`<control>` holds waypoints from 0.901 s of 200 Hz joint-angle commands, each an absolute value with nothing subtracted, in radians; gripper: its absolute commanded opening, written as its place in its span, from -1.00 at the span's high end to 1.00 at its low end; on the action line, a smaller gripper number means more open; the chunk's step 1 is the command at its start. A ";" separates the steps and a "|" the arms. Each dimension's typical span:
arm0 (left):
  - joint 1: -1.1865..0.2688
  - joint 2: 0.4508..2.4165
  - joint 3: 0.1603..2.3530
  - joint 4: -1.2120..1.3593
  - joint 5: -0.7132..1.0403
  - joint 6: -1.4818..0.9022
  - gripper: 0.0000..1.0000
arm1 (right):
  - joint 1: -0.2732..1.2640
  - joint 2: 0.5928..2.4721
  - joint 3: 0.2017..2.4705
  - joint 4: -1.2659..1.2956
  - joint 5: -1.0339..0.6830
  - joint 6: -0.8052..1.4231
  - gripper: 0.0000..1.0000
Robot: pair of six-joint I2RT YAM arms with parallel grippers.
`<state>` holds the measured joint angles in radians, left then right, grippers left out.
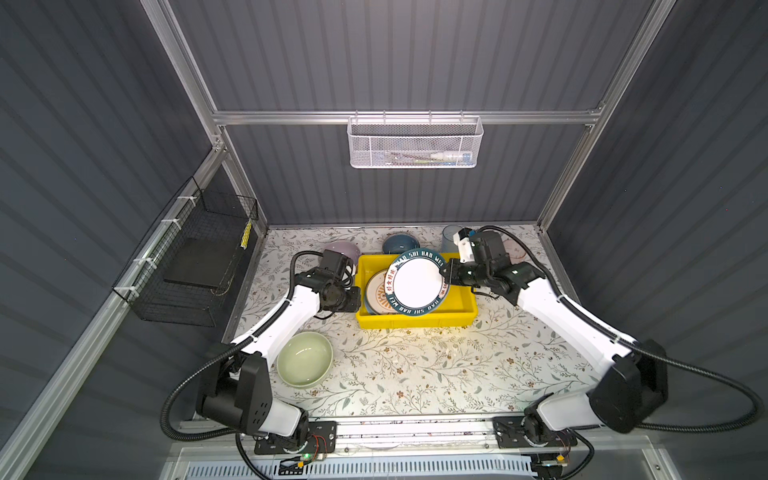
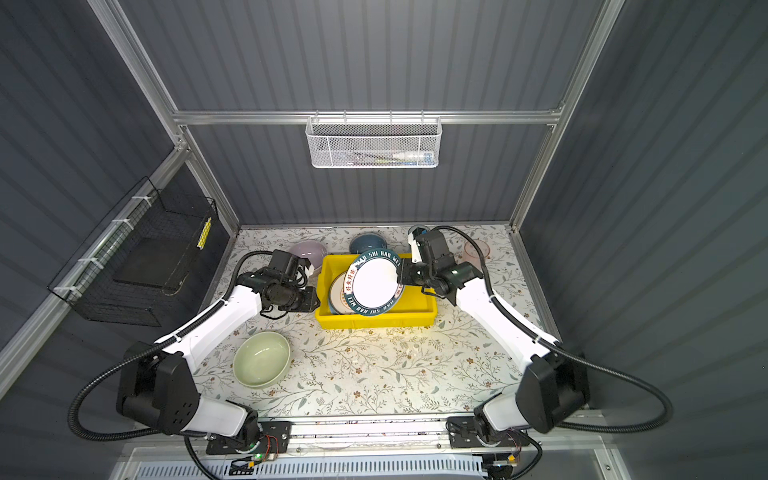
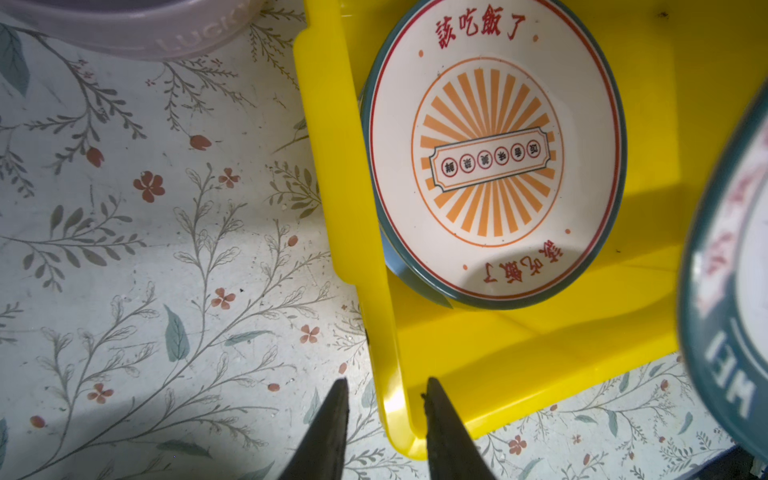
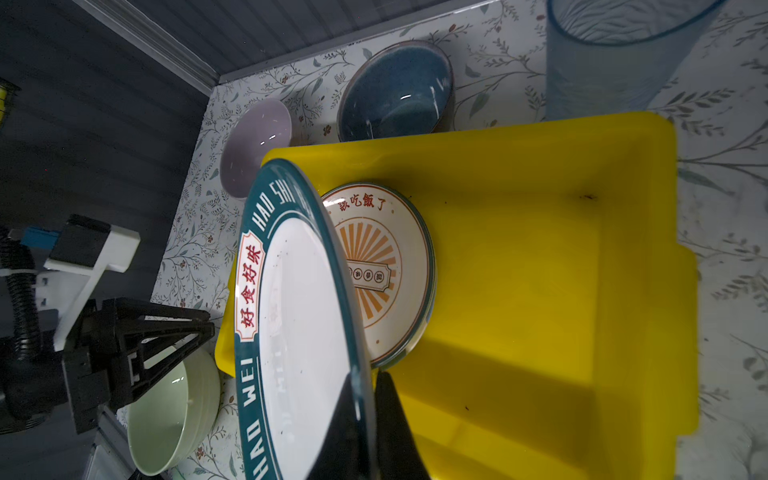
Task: Place the mixed dishes into the plastic bin
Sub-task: 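Carry the green-rimmed plate over the yellow bin with the right gripper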
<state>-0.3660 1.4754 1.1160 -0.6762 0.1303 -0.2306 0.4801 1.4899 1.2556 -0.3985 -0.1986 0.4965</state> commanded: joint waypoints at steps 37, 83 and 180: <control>-0.357 1.519 1.133 -0.694 0.146 -0.208 0.47 | 0.476 1.679 1.350 -0.240 -0.309 0.489 1.00; -0.357 1.522 1.129 -0.688 0.145 -0.206 0.53 | 0.477 1.790 1.362 -0.181 -0.406 0.496 1.00; -0.357 1.533 1.129 -0.690 0.142 -0.204 0.58 | 0.476 1.889 1.370 -0.164 -0.442 0.506 0.98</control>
<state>-0.3649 1.5154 1.1160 -0.6685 0.1455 -0.2276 0.4736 1.8709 1.3392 -0.1932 -0.3828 0.4938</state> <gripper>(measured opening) 0.214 0.078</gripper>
